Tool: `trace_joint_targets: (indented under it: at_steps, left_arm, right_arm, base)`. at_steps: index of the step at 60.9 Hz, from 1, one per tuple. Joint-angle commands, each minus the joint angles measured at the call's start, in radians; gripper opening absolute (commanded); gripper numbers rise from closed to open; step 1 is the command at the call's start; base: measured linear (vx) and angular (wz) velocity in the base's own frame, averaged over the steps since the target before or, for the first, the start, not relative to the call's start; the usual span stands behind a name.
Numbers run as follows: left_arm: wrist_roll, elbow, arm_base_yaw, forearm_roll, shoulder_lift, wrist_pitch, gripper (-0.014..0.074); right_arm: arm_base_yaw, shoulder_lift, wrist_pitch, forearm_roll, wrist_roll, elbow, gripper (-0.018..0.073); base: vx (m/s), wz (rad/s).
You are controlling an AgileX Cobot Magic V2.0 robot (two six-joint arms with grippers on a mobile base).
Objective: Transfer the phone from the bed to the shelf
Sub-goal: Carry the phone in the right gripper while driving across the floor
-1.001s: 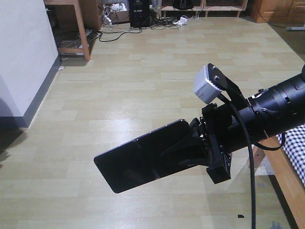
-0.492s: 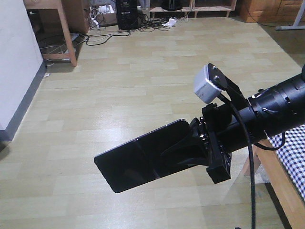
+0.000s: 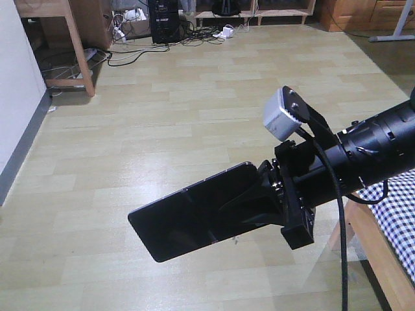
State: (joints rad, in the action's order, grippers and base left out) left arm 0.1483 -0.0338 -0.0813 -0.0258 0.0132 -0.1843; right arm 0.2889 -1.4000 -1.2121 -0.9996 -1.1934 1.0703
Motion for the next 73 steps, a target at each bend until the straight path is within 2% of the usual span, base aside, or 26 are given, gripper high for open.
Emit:
trace_joint_targets:
  at_steps: [1,36,73]
  left_arm:
    - [-0.006,0.021,-0.001,-0.009,0.013,0.072,0.0001]
    - [-0.006,0.021,-0.001,-0.009,0.013,0.072,0.0001]
    - [-0.006,0.021,-0.001,-0.009,0.013,0.072,0.0001]
  right_arm:
    - [-0.001,0.036,-0.075,-0.085,-0.011,0.025,-0.0003]
    - [-0.001,0.036,-0.075,-0.085,-0.011,0.025,-0.0003]
    - [-0.001,0.036,-0.075,-0.085,-0.011,0.025,-0.0003]
  base:
    - [0.16,-0.03]
    - [0.21,0.01]
    - [0.35,-0.02]
